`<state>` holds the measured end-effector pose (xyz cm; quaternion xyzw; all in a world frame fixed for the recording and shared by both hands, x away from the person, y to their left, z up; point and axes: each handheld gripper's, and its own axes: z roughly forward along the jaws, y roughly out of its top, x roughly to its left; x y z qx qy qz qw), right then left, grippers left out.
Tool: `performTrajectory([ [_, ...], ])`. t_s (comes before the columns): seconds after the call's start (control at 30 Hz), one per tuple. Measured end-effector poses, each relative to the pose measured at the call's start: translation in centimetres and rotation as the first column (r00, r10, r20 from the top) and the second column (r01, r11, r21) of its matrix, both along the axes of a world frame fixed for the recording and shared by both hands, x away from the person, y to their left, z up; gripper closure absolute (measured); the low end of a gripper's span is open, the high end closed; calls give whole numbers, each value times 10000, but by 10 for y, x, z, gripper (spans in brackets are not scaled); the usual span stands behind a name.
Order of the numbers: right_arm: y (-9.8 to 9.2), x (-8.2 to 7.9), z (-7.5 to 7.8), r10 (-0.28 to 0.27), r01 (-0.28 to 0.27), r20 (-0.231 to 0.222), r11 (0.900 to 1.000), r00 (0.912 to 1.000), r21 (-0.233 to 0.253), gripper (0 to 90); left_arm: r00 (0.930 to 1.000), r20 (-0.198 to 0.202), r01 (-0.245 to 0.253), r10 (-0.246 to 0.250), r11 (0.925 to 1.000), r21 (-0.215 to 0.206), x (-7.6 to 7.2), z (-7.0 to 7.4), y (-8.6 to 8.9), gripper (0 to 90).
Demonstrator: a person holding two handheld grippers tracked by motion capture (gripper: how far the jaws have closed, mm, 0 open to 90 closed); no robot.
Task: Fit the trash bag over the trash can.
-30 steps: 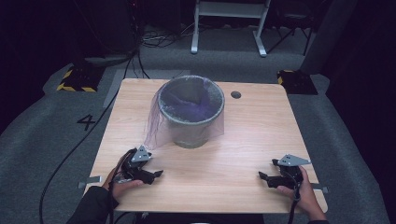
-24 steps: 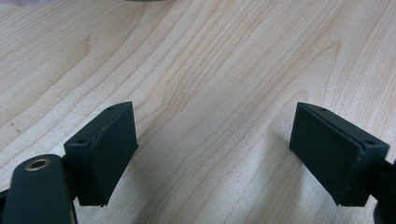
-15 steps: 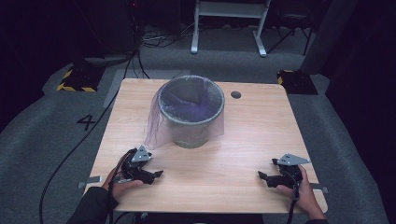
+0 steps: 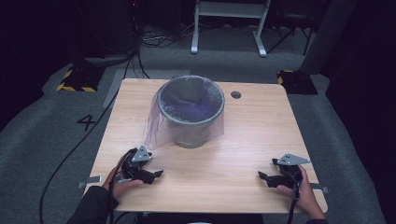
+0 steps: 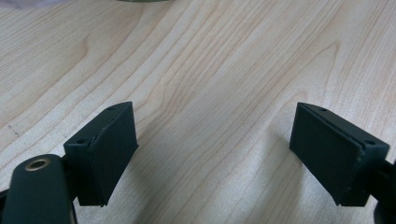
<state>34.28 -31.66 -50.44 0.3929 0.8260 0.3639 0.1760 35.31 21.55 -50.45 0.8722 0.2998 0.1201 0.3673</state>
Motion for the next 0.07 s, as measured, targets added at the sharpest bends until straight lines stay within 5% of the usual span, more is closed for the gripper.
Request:
performTrajectory([
  [0.07, 0, 0, 0, 9, -9, 2, 10000, 10000, 0, 148, 10000, 0, -1, 1, 10000, 0, 0, 0, 0, 144],
])
